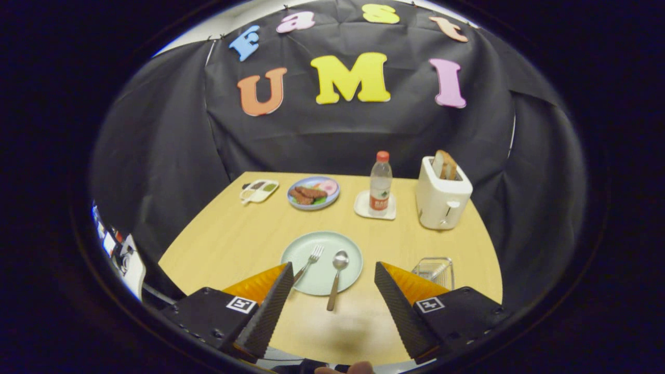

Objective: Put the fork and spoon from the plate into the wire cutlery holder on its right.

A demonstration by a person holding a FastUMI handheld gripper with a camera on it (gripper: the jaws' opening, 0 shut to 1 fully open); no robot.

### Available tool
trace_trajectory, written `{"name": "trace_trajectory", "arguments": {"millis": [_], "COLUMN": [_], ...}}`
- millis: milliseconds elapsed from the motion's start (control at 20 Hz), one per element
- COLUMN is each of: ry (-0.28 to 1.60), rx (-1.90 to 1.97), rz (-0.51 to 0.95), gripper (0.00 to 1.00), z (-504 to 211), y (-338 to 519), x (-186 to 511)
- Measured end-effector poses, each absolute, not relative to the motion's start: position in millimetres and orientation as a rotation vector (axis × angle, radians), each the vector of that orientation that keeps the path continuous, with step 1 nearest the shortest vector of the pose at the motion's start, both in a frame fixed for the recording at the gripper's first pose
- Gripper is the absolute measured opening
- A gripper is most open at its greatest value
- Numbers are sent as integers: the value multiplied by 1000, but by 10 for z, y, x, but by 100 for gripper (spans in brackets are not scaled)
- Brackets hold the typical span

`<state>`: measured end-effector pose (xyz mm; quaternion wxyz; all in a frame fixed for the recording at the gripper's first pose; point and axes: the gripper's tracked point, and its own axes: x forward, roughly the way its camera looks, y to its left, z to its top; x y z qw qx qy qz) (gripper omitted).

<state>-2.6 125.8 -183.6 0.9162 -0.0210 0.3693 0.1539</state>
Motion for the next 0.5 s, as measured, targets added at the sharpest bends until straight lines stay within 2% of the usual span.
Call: {"name": "trace_trajectory", "arguments": {"millis": [300,500], "ry": [1171,1325], "rx": [-97,-128], "rz": [285,251], "gripper": [96,96], "z": [-2611,-3038], "y": [1295,1289], "x": [-87,-40]}}
